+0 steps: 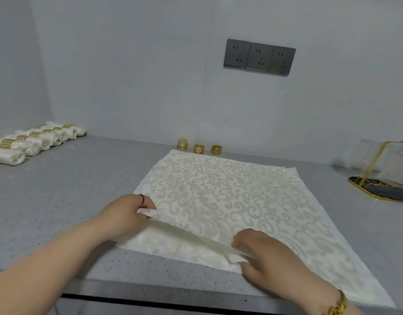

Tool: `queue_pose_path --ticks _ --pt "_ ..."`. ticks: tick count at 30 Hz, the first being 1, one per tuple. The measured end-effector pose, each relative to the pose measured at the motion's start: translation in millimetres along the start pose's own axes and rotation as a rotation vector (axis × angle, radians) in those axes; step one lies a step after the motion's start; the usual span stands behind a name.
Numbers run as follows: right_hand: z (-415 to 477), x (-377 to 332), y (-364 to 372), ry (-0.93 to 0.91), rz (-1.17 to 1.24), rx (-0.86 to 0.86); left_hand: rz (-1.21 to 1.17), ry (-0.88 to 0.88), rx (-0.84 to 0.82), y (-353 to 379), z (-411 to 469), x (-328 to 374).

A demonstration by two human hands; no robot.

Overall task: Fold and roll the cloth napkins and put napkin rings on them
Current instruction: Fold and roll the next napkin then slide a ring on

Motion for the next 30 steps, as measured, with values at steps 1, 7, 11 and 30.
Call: queue_pose_path --ticks 1,7,11,30 --pt "-2.2 5.0 -4.5 0.015 -0.034 -0.001 -0.061 -0.025 -0.014 -4.8 0.6 -3.7" --pt "-18.7 38.4 -37.4 0.282 -0.070 -0.176 -0.383 -0.115 -0.479 -8.1 -23.4 1.4" --pt "-21.4 33.3 -55.2 0.344 0.210 -0.279 -0.557 -0.137 -0.606 -20.8 -24.1 9.1" --pt "102.9 149.5 -24.2 0.466 -0.381 -0.137 0.426 -0.252 0.076 -15.4 91.8 -79.1"
Point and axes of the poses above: each hand's wrist, its own z-axis towards the middle knuckle, its own y-axis out of the palm, x = y × z, the point moved 9 cm from there along z, towards the middle knuckle, and after that the axes turned 14 degrees about x, right-handed, at the moved point
